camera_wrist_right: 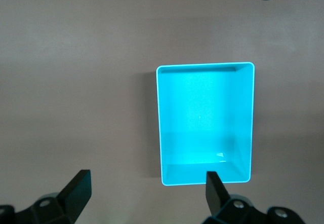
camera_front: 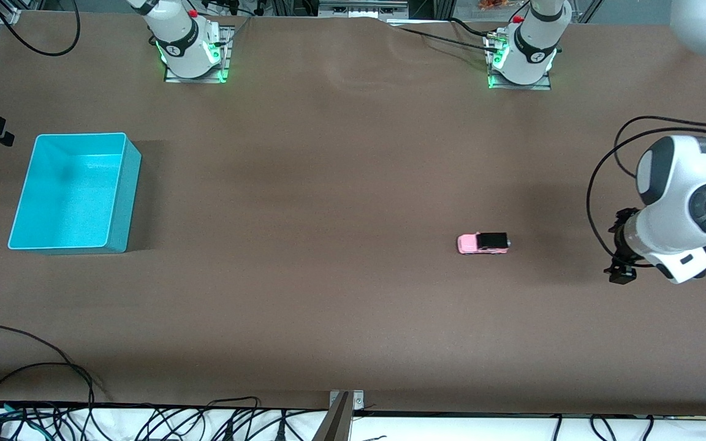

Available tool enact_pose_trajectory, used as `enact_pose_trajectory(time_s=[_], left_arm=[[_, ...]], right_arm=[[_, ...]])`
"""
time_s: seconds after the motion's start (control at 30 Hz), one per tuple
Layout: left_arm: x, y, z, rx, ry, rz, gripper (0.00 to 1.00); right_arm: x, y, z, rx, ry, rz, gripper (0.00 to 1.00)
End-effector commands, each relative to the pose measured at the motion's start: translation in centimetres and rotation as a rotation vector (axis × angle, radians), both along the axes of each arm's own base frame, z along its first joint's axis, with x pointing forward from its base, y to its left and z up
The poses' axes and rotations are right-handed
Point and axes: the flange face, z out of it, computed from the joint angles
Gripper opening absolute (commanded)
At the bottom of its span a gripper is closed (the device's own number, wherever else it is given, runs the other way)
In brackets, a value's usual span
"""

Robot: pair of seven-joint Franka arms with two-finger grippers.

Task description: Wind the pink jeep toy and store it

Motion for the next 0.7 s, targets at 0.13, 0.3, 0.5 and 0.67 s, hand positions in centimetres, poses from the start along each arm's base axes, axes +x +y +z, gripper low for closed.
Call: enact_pose_trajectory(time_s=[0.13,0.3,0.5,0.67], left_arm=[[-0.8,0.3,7.8,-0.086,0.024,-0.392,1.0],[-1.4,0.5,9.6,-0.089,0.054,-0.657,1.0],[-2.2,1.1,11.9,-0.091,0.062,-0.876,1.0],[-2.2,3.1,14.4,-0.13,0.016,-1.047,1.0]], right_arm=[[0.2,-0.1,0.6,0.014,-0.01,0.01,1.0],[0.1,-0.4,0.6,0.013,-0.007,0.007,1.0],[0.1,-0.3,0.7,0.014,-0.01,0.005,1.0],[0.1,0.0,0.6,0.015,-0.004,0.013,1.0]])
